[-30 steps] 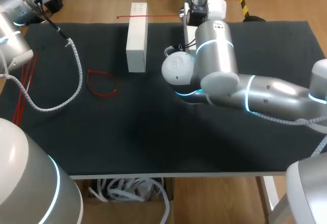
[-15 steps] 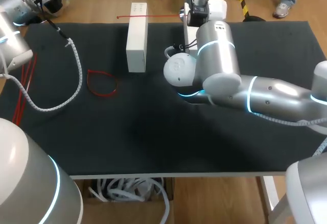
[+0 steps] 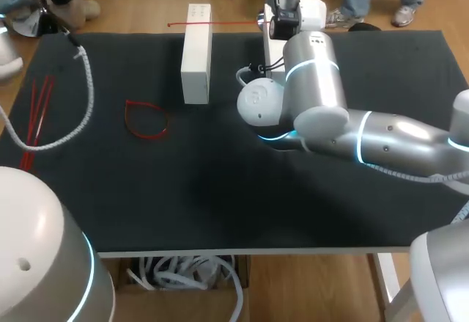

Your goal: Grab the tape and strap the tape.

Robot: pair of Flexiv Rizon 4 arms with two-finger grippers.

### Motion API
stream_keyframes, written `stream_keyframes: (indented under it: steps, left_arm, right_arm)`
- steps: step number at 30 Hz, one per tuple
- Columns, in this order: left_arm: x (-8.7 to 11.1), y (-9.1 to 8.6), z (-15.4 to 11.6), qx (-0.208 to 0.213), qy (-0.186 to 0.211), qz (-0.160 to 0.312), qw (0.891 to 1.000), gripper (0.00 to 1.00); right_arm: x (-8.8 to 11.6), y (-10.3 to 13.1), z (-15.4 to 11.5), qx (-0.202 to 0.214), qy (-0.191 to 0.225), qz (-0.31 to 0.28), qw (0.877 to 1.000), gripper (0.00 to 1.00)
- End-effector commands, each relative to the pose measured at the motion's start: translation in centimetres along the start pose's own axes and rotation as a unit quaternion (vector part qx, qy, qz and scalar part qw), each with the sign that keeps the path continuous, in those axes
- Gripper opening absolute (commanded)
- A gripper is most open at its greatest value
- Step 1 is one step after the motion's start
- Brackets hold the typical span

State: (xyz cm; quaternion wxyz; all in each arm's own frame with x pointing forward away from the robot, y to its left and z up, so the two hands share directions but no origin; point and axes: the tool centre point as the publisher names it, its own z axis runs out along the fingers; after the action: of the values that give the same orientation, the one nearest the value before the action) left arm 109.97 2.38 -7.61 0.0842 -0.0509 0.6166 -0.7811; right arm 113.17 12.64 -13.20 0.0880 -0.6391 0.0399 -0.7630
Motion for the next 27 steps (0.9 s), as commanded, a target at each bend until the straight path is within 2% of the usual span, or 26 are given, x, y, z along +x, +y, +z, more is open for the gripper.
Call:
stream_keyframes:
  steps: [1,4,8,13,19,21,25,27]
  left_arm:
    - [1.0,-1.9,0.2,-0.106,-0.01,0.022,0.994,0.0]
    - [1.3,-2.5,0.7,-0.154,-0.004,0.047,0.987,0.0]
    - [1.6,-3.0,1.3,-0.198,0.002,0.07,0.978,0.0]
    - [1.9,-3.5,1.8,-0.271,0.005,0.104,0.957,0.0]
    - [2.1,-3.6,2.3,-0.327,0.009,0.132,0.936,0.0]
    - [2.1,-3.8,2.5,-0.346,0.009,0.142,0.927,0.0]
    - [2.0,-4.1,2.8,-0.398,0.014,0.176,0.9,0.0]
    - [2.0,-4.2,3.0,-0.415,0.016,0.186,0.89,0.0]
  right_arm:
    - [0.2,0.4,0.0,0.005,-0.003,-0.001,1.0,0.0]
    - [0.2,0.4,0.0,0.006,-0.004,-0.002,1.0,0.0]
    - [0.1,0.4,-0.1,0.007,-0.005,-0.001,1.0,0.0]
    - [0.1,0.3,-0.1,0.009,-0.005,0.0,1.0,0.0]
    - [0.1,0.3,-0.2,0.009,-0.006,0.001,1.0,0.0]
    - [0.0,0.3,-0.2,0.009,-0.006,0.001,1.0,0.0]
    - [0.0,0.4,-0.2,0.007,-0.008,0.001,1.0,0.0]
    - [0.0,0.4,-0.2,0.007,-0.008,0.002,1.0,0.0]
